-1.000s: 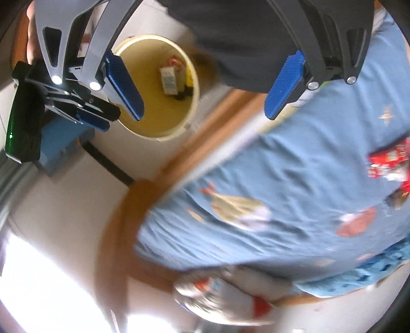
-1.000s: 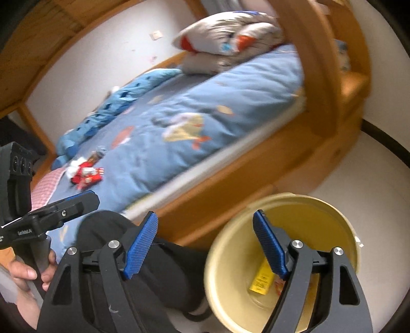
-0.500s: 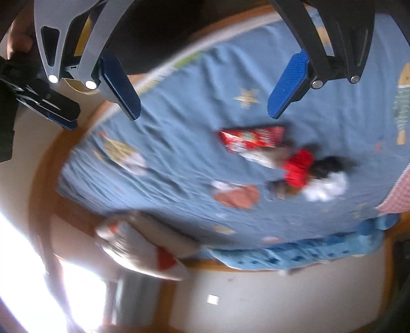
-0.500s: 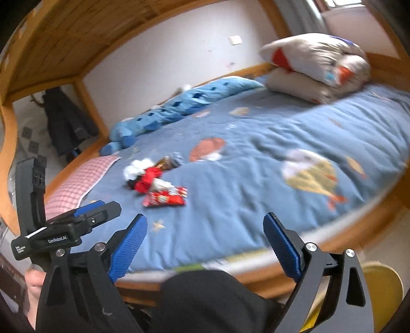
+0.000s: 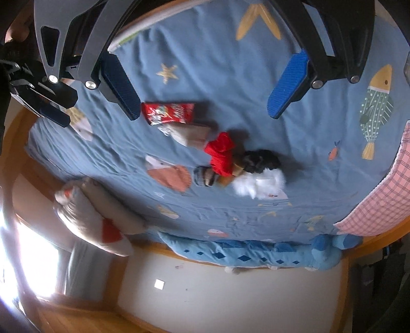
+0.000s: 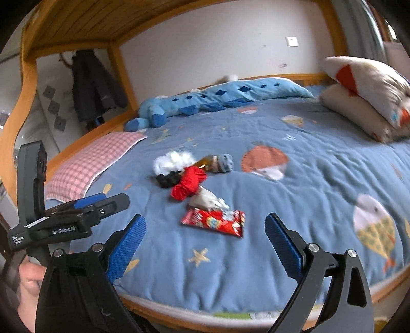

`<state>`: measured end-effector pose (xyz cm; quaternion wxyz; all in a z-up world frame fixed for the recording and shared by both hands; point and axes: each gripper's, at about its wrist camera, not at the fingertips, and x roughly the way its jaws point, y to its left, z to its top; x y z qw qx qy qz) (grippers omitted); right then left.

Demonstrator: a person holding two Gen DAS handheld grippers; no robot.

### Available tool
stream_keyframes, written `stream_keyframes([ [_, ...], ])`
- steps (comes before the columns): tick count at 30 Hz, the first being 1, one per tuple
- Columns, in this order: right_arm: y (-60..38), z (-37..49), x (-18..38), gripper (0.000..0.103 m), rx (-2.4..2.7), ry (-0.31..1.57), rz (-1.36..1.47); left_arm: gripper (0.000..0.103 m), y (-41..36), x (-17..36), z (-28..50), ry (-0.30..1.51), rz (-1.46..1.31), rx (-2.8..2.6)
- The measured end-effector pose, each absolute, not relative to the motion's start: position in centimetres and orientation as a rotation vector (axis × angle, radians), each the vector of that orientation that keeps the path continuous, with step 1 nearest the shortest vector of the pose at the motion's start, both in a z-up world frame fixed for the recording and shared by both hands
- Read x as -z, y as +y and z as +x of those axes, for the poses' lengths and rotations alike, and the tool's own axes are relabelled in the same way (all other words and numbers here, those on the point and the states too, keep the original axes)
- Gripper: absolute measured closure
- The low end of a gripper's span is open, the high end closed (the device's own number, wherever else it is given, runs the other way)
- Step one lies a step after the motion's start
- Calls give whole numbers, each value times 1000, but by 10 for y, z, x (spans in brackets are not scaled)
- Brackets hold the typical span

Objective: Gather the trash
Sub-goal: 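Move both open tools back over the bed toward the remaining items, then grasp the red sock with the left tool while the right grasps the white wrapper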

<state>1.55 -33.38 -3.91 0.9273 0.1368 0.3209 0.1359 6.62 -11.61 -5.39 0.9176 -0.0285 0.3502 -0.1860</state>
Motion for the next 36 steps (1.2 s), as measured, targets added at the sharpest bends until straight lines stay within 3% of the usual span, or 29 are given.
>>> stream_keyframes([
  [20,-322,123,84,13,-349,764,245,4,-133,93,177,863,-63,319],
  [24,-318,143,101,20,-355,802,206,4,-139,106,199,900,-80,320],
  [32,-318,164,115,25,-369,825,208,5,-154,133,229,958,-64,297],
  [36,-320,166,119,26,-395,837,235,14,-150,138,237,978,-109,298],
])
